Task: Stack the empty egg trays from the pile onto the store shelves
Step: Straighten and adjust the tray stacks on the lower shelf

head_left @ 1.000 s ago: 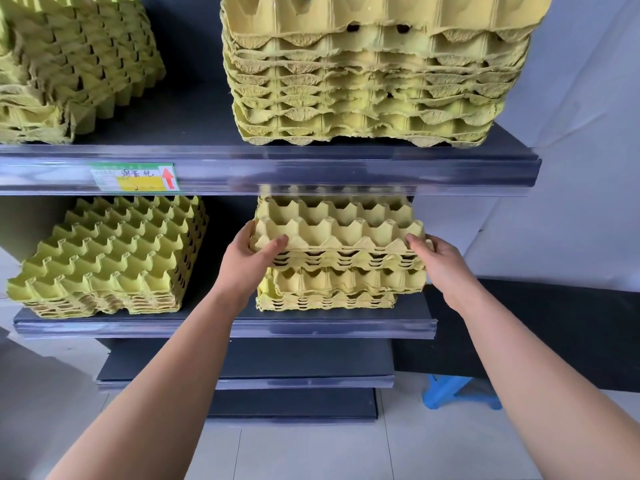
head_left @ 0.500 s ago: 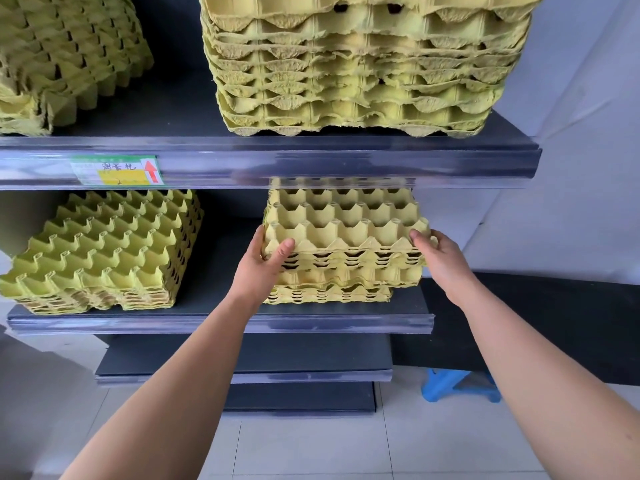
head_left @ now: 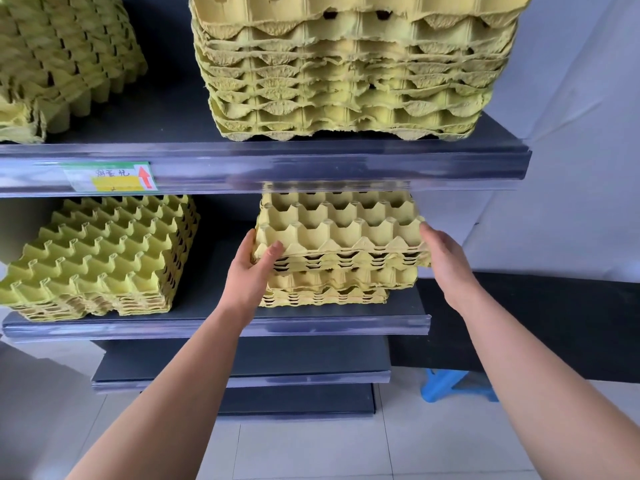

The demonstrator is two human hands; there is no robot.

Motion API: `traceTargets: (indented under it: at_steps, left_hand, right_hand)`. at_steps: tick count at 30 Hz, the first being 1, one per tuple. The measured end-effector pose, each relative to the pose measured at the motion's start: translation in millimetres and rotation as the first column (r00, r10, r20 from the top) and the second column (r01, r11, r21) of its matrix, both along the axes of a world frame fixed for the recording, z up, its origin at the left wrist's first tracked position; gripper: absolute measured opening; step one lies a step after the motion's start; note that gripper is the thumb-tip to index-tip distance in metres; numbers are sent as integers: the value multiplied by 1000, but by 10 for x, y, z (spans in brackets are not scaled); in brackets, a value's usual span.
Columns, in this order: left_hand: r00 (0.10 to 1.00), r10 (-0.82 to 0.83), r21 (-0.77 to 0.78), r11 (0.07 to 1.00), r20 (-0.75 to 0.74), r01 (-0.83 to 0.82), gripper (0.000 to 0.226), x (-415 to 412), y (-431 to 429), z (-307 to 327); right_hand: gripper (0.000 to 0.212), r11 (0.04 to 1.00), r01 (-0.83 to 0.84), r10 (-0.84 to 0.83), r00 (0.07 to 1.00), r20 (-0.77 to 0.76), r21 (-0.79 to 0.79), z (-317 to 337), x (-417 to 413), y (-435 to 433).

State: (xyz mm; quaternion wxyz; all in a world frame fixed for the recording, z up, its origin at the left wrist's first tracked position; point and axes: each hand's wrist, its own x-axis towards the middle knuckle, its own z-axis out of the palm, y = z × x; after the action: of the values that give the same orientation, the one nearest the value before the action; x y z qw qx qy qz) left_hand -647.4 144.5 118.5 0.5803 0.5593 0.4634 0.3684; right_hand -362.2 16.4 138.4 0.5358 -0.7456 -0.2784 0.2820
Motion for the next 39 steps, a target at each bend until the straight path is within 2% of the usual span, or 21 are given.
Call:
traceTargets:
  at_steps: [4, 7, 9, 11, 14, 16, 18, 21, 22, 25, 28, 30, 34, 37, 39]
  left_hand:
    - [996, -6, -26, 1000, 84, 9, 94, -113, 42, 14]
    - [993, -24, -41, 999, 119, 29, 96, -135, 22, 53]
    - [990, -36, -49, 998, 138, 43, 102, -128, 12, 117]
    - [990, -41, -58, 997, 138, 49, 112, -122, 5, 191]
    - [999, 23, -55, 998, 34, -21, 101, -73, -50, 259]
    - [994, 82, -62, 994, -74, -87, 94, 0, -159, 264]
    - [989, 102, -85, 990, -105, -111, 100, 93, -333, 241]
    - [993, 54, -157, 985, -101, -70, 110, 270, -636, 227]
    - [997, 48, -201, 978, -59, -59, 110, 329, -706, 220]
    - [983, 59, -374, 927, 173, 10, 109, 457, -847, 279]
    - [959, 86, -449, 892, 271, 47, 121, 511, -893, 315]
    - [953, 143, -461, 887, 269, -3, 117, 541, -896, 319]
    - [948, 210, -442, 893, 238, -87, 96, 465, -840, 377]
    - [950, 171, -356, 932, 260, -71, 69, 238, -757, 386]
    - [964, 99, -281, 959, 248, -26, 59, 52, -666, 389]
  right_hand:
    - [78, 997, -21, 10, 990, -143, -76, 33, 61, -109]
    - [61, 990, -138, 119, 939, -321, -38, 14, 48, -195]
    - [52, 985, -172, 155, 931, -331, -20, 11, 19, -227]
    - [55, 993, -121, 114, 936, -332, 0, 13, -18, -228]
    - [58, 998, -42, 53, 931, -361, 38, 49, -143, -194]
    - [47, 998, 3, 19, 928, -372, 60, 47, -241, -167]
    - [37, 996, 32, 2, 924, -382, 82, 33, -364, -151]
    - [60, 996, -16, 50, 915, -400, 88, 5, -570, -134]
    - [66, 996, -33, 63, 911, -407, 81, -7, -633, -135]
    - [62, 996, -29, 59, 913, -404, 80, -13, -764, -160]
    - [75, 997, -69, 76, 933, -353, 32, -5, -830, -193]
    - [81, 993, -121, 109, 941, -321, -18, 27, -854, -233]
    - [77, 979, -193, 173, 955, -241, -63, 115, -815, -300]
    - [97, 995, -85, 71, 974, -215, -56, 195, -604, -284]
    - [102, 1000, -15, 11, 974, -227, -16, 270, -416, -247]
